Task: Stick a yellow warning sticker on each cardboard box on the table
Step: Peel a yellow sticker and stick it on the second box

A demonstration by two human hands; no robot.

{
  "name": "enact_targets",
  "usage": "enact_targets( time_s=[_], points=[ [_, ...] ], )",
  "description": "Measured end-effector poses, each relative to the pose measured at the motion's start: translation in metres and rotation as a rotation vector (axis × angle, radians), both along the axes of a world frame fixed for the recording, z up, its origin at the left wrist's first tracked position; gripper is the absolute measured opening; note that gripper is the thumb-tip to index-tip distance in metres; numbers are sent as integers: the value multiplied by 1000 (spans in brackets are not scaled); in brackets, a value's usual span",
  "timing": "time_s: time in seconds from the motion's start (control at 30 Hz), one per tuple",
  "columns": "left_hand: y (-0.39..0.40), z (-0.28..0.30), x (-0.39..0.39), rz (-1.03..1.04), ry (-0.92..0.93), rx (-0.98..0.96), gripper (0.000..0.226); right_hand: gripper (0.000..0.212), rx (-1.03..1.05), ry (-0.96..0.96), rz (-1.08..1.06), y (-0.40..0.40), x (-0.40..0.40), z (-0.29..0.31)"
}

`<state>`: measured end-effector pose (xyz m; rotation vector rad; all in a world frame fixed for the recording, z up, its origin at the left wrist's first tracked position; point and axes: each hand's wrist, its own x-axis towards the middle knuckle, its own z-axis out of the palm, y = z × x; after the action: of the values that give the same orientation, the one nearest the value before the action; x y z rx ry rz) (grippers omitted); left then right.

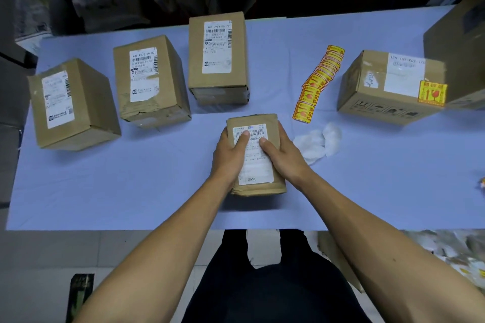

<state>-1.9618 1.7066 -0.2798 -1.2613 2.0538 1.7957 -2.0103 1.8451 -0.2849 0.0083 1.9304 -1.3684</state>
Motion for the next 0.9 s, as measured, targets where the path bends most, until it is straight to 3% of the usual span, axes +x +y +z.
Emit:
enact_targets(
  time_s=[0.13,0.23,0.3,0.4,0.63,0.9],
  points=[
    [2,-1,0,-218,36,-466,69,46,101,117,-90,10,-13,0],
    [-3,-1,-6,-612,129,-843,70,38,298,315,-182,22,-30,-3],
    [-4,-5,-11,-815,138,-947,66,34,433,430,-137,29,-44,-8],
    [-5,-13,-15,-871,104,-949,64,37,590,555,-12,32,-66,-18],
    [-4,-20,-14,-838,122,-963,65,45,801,611,216,31,-80,-39],
    [-4,-17,-15,-826,127,-929,65,40,829,702,321,43,-56,-40]
  ],
)
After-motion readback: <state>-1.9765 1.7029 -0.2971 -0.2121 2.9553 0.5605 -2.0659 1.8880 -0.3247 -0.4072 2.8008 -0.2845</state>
